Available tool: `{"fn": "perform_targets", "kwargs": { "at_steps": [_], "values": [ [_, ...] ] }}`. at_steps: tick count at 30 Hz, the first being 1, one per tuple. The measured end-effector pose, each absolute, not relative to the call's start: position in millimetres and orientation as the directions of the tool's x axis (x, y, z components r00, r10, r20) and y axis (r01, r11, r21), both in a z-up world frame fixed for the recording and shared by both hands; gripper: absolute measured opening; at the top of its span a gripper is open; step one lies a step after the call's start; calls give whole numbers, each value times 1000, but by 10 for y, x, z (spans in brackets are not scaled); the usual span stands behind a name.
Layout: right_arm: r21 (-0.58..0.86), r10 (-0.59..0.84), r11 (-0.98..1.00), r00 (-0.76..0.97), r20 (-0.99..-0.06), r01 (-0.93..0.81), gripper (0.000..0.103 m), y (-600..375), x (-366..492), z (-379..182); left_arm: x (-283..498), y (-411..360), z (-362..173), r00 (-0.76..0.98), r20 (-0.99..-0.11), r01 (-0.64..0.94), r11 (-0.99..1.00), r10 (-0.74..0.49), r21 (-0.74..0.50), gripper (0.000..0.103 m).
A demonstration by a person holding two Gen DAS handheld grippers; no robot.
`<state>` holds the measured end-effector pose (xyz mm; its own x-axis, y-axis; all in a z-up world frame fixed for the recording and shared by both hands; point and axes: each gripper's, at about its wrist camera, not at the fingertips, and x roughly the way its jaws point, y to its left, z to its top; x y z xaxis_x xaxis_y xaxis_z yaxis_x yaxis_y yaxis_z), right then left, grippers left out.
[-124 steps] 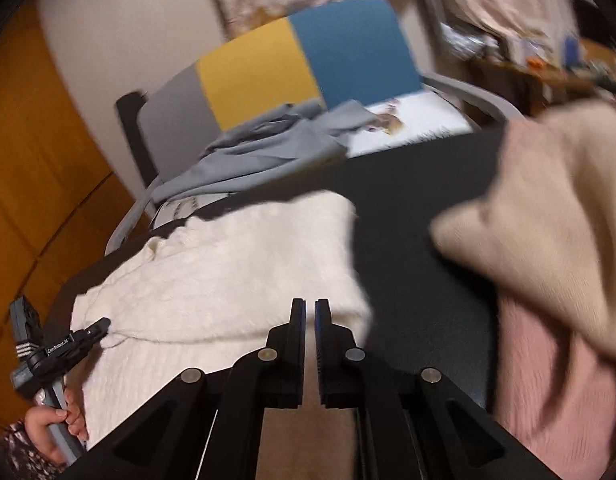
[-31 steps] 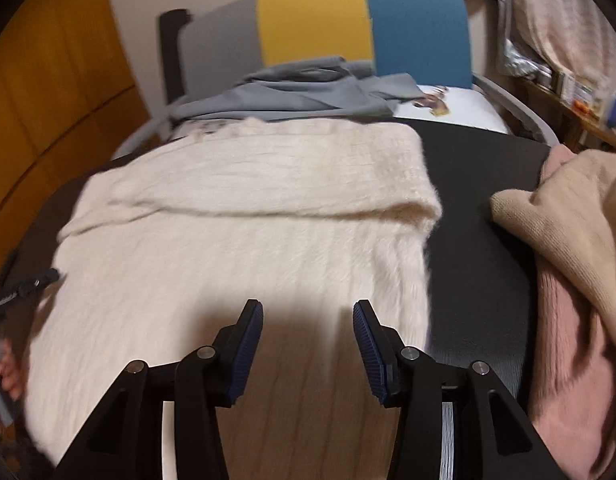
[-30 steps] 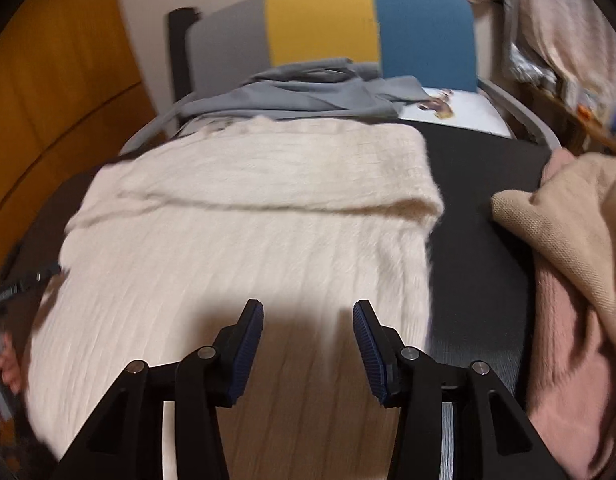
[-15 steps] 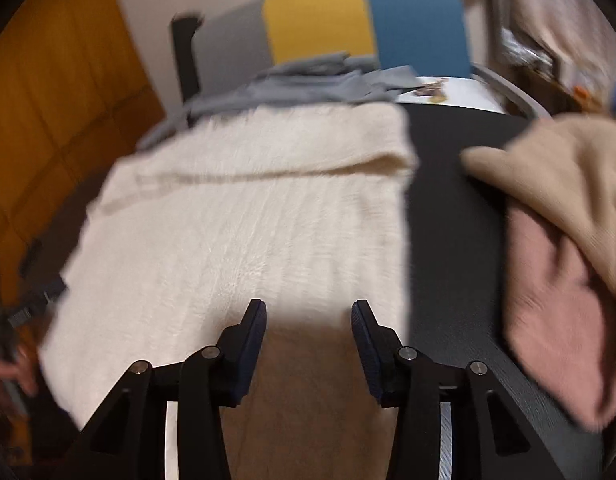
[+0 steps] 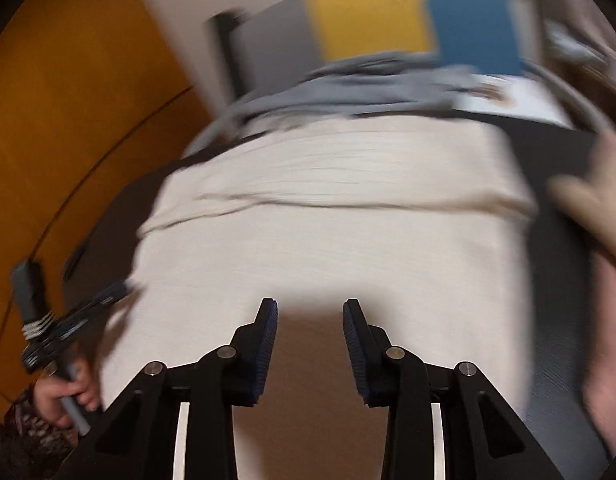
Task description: Fold clothes
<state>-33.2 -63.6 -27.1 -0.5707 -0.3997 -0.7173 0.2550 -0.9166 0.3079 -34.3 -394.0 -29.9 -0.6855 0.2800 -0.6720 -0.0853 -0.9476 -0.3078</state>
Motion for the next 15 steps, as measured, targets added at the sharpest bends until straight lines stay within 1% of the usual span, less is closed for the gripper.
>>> {"fn": "perform_targets", "kwargs": {
  "at_steps": [1,3,4,6,9,12,13,15],
  "values": [
    [297,-427,-902,-547,-720,313,30,-909,-475,-260,-385,-3991,-372,-672,-681,-59,-938,291,-343,17],
    [273,-465,-871,-503,-729,409,26,-1412,-733,-241,-367,-4114,-452,-684,-650,-31,-903,332,-429,17],
    [251,-467,-861,-491,-735,443,26,-1637,-839,-230,-352,-4154,-475,-691,-633,-30,-889,348,-456,17],
    [185,-457,-840,-480,-749,510,26,-2124,-1084,-207,-333,-4171,-504,-697,-619,-37,-881,361,-472,17],
    [92,-408,-820,-463,-787,566,26,-2660,-1384,-270,-305,-4155,-519,-707,-608,-43,-880,361,-473,17],
    [53,-357,-820,-436,-826,570,26,-2957,-1554,-396,-319,-4180,-534,-701,-602,-42,-864,383,-501,17],
    [16,-326,-824,-453,-830,566,26,-3015,-1576,-415,-335,-4198,-524,-692,-606,-35,-855,394,-517,17],
    [-119,-259,-799,-515,-817,590,26,-3112,-1551,-444,-415,-4306,-479,-676,-605,-1,-821,421,-571,17]
  ]
}}
